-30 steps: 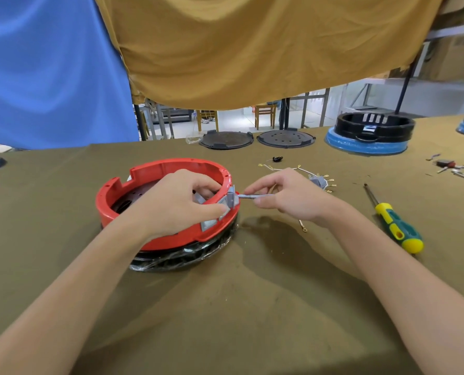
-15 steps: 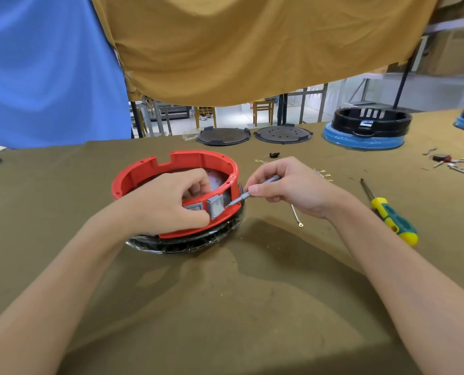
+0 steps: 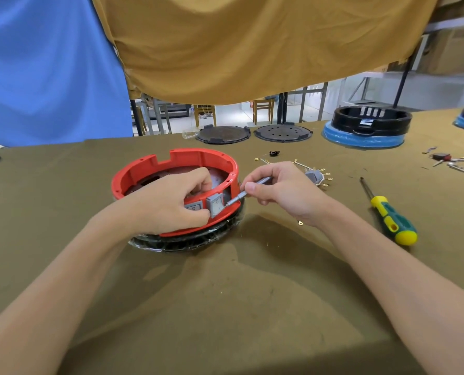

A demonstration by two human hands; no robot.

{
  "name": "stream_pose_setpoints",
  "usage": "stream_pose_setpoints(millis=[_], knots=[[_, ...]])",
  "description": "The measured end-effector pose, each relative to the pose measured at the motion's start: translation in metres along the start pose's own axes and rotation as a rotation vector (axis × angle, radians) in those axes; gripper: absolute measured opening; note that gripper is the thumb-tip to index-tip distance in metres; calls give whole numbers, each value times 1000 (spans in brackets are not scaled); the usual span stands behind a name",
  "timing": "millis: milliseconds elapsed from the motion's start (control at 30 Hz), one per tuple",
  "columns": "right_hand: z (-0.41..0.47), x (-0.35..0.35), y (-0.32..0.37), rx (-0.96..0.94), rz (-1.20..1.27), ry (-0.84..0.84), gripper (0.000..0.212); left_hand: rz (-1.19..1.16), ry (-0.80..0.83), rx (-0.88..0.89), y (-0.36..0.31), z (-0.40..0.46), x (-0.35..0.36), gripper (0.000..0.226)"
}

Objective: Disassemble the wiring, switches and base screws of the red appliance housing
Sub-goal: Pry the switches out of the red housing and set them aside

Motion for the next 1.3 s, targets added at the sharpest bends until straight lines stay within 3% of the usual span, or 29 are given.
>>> stream_pose_setpoints(millis=[200, 400, 933, 1167, 1300], knots=[[2, 16, -27, 187, 301, 97, 14, -19, 34, -8, 1, -2, 0, 18], [2, 22, -22, 143, 330, 130, 14, -25, 62, -8, 2, -2, 2, 16], [5, 38, -30, 286, 436, 259, 18, -59, 55, -8, 3, -1, 1, 19], [-2, -10, -3, 139, 229, 78, 15, -71, 21, -19, 8, -2, 0, 18], [-2, -13, 3, 89, 652, -53, 23, -31, -17, -30, 9, 0, -2, 14]])
Point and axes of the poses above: each hand's wrist, its own z-axis towards the middle knuckle, its own x-axis out of the palm, y = z × x, the point moved 9 cm from there along z, towards the middle knuckle, and after that the axes turned 5 degrees about y, right-handed, at the moved point
